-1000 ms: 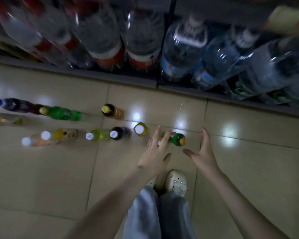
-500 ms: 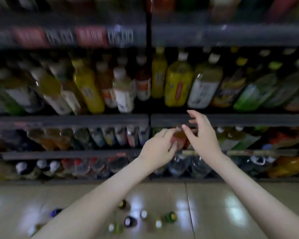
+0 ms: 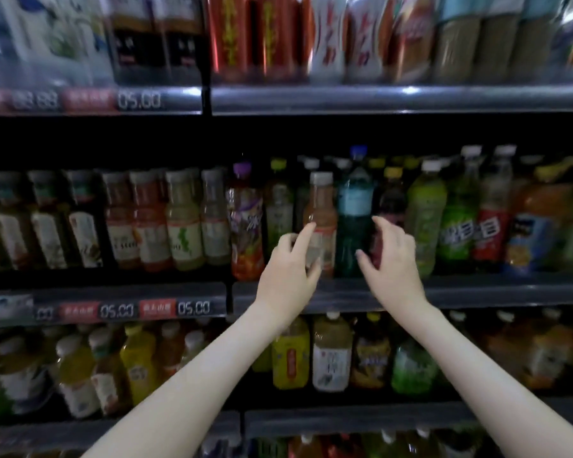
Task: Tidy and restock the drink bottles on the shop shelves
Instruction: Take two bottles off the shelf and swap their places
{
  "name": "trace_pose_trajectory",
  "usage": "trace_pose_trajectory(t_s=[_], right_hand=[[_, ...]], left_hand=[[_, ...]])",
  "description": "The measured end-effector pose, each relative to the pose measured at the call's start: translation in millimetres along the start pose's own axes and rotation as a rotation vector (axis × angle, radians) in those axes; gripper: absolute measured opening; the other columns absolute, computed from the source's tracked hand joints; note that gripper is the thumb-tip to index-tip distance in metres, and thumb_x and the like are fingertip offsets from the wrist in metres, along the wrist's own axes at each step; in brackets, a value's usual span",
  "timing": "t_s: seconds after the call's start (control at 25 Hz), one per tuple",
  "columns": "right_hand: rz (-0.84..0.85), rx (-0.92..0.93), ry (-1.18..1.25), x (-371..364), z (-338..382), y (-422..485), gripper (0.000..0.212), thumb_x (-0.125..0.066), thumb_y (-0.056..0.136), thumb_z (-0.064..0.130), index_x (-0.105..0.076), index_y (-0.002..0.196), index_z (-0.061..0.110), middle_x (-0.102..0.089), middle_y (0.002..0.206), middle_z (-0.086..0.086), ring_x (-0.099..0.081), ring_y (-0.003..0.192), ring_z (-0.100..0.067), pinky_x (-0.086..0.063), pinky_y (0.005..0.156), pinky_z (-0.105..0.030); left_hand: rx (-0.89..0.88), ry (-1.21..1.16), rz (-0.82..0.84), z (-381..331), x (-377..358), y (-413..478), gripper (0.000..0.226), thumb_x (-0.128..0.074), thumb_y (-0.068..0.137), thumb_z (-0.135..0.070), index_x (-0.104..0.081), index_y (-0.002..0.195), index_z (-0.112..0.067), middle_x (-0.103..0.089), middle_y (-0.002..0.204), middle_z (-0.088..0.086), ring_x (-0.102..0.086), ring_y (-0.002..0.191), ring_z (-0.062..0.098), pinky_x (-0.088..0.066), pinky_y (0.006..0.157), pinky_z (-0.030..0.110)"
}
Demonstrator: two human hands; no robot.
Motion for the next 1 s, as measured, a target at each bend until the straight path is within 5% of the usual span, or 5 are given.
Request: trace_pose_trajectory(t_s=[0.16, 0.4, 0.64, 0.84, 1.0], right_hand=[[0.044, -0.026, -0.07, -1, -21, 28, 0.073, -0.063, 0.089, 0.024, -0.023, 0.149, 0.016, -0.034, 0.146, -0.011, -0.025, 0.128, -0.025, -0.029, 0.105, -0.044], [0.149, 0.121, -0.073, -15, -26, 45, 0.077, -0.061, 0.09, 0.026, -0.015, 0.152, 0.022, -0.031, 0.149, -0.009, -0.022, 0.13, -0.023, -0.026, 0.105, -0.041], [0.177, 0.172, 0.234, -23, -14, 35, 0.066, -0.062, 0.091, 0.028, -0.031, 0.147, 0.014, -0.044, 0.141, -0.003, -0.033, 0.129, -0.013, -0.025, 0.105, -0.021], [0.359, 0.161, 0.492, -15, 20, 20, 0.066, -0.076, 0.076, 0.028, -0.038, 0.129, 0.037, -0.043, 0.12, 0.031, -0.043, 0.114, 0.007, -0.034, 0.089, 0.001], [0.387, 0.129, 0.569, -17, 60, 1, 0.078, -0.084, 0.066, 0.014, -0.041, 0.126, 0.039, -0.049, 0.121, 0.026, -0.051, 0.109, 0.009, -0.043, 0.092, -0.01]], left_hand=[[0.189, 0.049, 0.099, -5, -22, 33, 0.081, -0.05, 0.095, -0.032, 0.012, 0.145, -0.047, -0.023, 0.148, 0.018, -0.056, 0.103, 0.033, -0.052, 0.075, 0.031], [0.276, -0.052, 0.071, 0, -47, 78, 0.107, -0.06, 0.086, -0.038, 0.036, 0.131, -0.051, -0.037, 0.14, 0.026, -0.058, 0.106, 0.037, -0.05, 0.084, 0.042], [0.226, -0.178, -0.109, -1, -48, 46, 0.087, -0.07, 0.083, -0.023, -0.014, 0.149, -0.013, -0.028, 0.141, 0.015, -0.049, 0.119, 0.03, -0.043, 0.093, 0.026], [-0.156, -0.15, -0.261, -4, -27, 4, 0.076, -0.073, 0.078, -0.007, -0.027, 0.137, -0.023, -0.028, 0.136, 0.005, -0.044, 0.118, 0.021, -0.039, 0.096, 0.018], [-0.292, -0.084, -0.257, 13, 11, -21, 0.081, -0.072, 0.075, 0.0, -0.026, 0.138, -0.023, -0.027, 0.137, 0.001, -0.037, 0.125, 0.026, -0.047, 0.094, 0.034]])
Point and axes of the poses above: each hand's wrist, its own y-axis towards the middle knuckle, its own x-axis out of the back of the hand, z = x × y, the point moved 2 cm from there along y, towards the middle knuckle
